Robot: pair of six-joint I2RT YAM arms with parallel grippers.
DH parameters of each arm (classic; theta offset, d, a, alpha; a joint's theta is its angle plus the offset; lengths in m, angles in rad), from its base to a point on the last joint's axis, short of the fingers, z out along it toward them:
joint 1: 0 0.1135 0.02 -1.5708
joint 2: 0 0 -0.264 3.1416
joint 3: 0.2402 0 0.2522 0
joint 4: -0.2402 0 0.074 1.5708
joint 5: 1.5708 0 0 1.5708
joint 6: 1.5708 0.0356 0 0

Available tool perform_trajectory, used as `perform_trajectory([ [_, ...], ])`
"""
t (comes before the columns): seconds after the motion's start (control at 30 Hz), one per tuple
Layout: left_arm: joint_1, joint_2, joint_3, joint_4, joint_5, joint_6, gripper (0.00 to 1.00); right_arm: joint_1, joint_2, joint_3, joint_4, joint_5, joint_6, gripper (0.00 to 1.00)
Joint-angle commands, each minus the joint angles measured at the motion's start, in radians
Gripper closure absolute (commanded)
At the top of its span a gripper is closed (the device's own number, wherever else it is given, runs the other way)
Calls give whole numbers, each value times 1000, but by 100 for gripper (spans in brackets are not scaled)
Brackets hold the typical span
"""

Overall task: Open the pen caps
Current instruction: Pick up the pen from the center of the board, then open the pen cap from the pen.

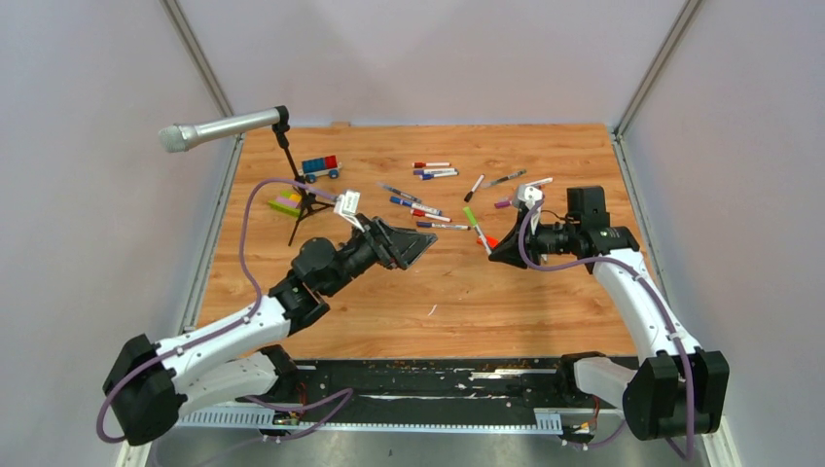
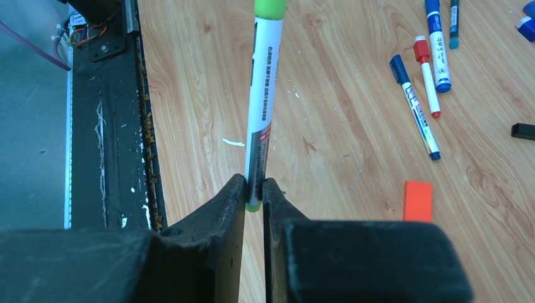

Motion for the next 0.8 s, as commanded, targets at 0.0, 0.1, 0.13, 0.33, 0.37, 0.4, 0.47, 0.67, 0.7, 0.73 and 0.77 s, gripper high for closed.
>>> perform_trajectory([
  [0.0, -63, 106, 112, 17, -145, 49, 1, -3, -3, 3, 29, -71, 0, 100],
  [0.1, -102, 182, 182, -19, -226, 51, 3, -2, -1, -2, 42, -66, 15, 100],
  [0.13, -115, 204, 195, -11, -246, 50, 4, -2, 2, -2, 44, -63, 20, 100],
  [0.33, -163, 319, 270, 20, -325, 43, 8, 11, 17, 1, 40, -57, 23, 100],
  [0.37, -165, 336, 282, 18, -332, 35, 9, 13, 19, 3, 38, -58, 24, 100],
  [0.4, -166, 355, 292, 23, -335, 29, 10, 15, 20, 3, 38, -59, 23, 100],
  [0.47, -168, 387, 316, 26, -340, 23, 13, 20, 23, 1, 36, -56, 21, 100],
  [0.67, -176, 462, 391, 0, -365, 34, 30, 30, 31, 4, 26, -39, 9, 100],
  [0.7, -177, 470, 397, -1, -367, 33, 33, 32, 31, 4, 25, -38, 7, 100],
  [0.73, -177, 477, 400, 0, -370, 32, 37, 33, 32, 4, 25, -36, 7, 100],
  [0.77, -177, 482, 404, -4, -369, 30, 43, 34, 33, 3, 25, -34, 4, 100],
])
